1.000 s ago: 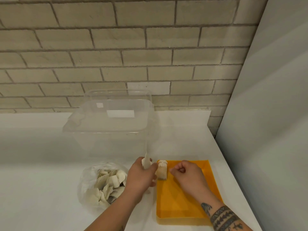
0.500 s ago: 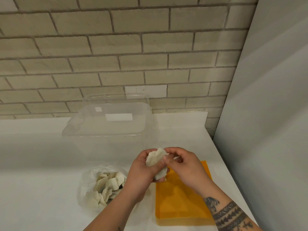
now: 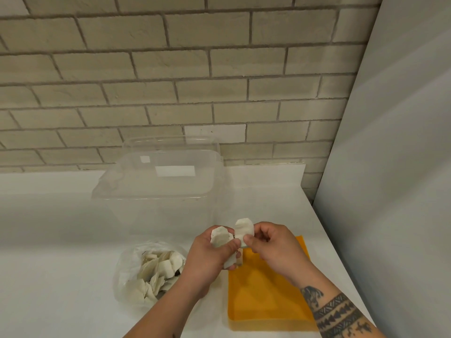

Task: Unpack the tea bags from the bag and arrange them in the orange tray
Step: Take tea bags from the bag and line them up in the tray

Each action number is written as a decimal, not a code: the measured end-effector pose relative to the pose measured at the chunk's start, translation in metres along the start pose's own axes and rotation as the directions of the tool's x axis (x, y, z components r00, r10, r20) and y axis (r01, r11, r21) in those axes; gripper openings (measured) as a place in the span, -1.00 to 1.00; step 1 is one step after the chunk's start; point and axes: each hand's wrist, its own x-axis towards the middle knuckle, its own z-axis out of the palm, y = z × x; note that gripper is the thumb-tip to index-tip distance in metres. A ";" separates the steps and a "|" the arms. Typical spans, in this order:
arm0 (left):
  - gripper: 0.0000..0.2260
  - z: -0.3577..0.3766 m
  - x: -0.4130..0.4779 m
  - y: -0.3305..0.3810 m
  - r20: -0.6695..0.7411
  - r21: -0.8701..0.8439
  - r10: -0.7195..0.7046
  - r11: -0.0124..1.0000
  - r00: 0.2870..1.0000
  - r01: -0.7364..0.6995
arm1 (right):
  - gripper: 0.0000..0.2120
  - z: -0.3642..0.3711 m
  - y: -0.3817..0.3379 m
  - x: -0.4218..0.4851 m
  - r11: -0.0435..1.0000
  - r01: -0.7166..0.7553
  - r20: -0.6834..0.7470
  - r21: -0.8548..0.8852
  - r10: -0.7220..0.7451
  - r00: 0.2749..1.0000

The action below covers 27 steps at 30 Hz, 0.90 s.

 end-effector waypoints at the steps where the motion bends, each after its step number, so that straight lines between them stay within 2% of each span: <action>1: -0.88 -0.001 0.001 -0.001 0.000 0.009 0.002 1.000 1.000 -0.002 | -0.89 0.000 0.002 0.001 1.000 -0.007 -0.006 -0.026 0.006 1.000; 5: -0.96 -0.005 0.006 -0.008 -0.116 0.072 -0.015 0.997 0.993 0.023 | -0.86 0.002 0.013 0.005 0.999 -0.043 -0.102 0.003 0.043 0.994; 8: -0.94 -0.007 0.011 -0.019 -0.201 0.183 -0.095 0.974 0.975 0.133 | -0.84 0.002 0.026 0.007 0.995 -0.094 -0.183 0.045 0.101 0.978; 10: -0.90 -0.008 0.013 -0.026 -0.200 0.256 -0.154 0.945 0.968 0.203 | -0.86 0.005 0.036 0.007 0.990 -0.132 -0.190 0.053 0.139 0.972; 13: -0.87 -0.008 0.013 -0.036 -0.152 0.338 -0.212 0.906 0.965 0.253 | -0.89 0.018 0.052 0.006 0.975 -0.221 -0.115 0.034 0.223 0.968; 16: -0.89 -0.006 0.014 -0.043 -0.116 0.405 -0.243 0.874 0.963 0.269 | -0.88 0.034 0.067 0.009 0.955 -0.275 -0.074 -0.115 0.268 0.961; 20: -0.92 -0.006 0.014 -0.046 -0.115 0.435 -0.241 0.860 0.964 0.267 | -0.84 0.049 0.070 0.012 0.932 -0.263 -0.060 -0.251 0.256 0.965; 27: -0.92 -0.007 0.016 -0.048 -0.116 0.475 -0.231 0.841 0.966 0.258 | -0.82 0.061 0.072 0.020 0.921 -0.308 -0.110 -0.238 0.290 0.951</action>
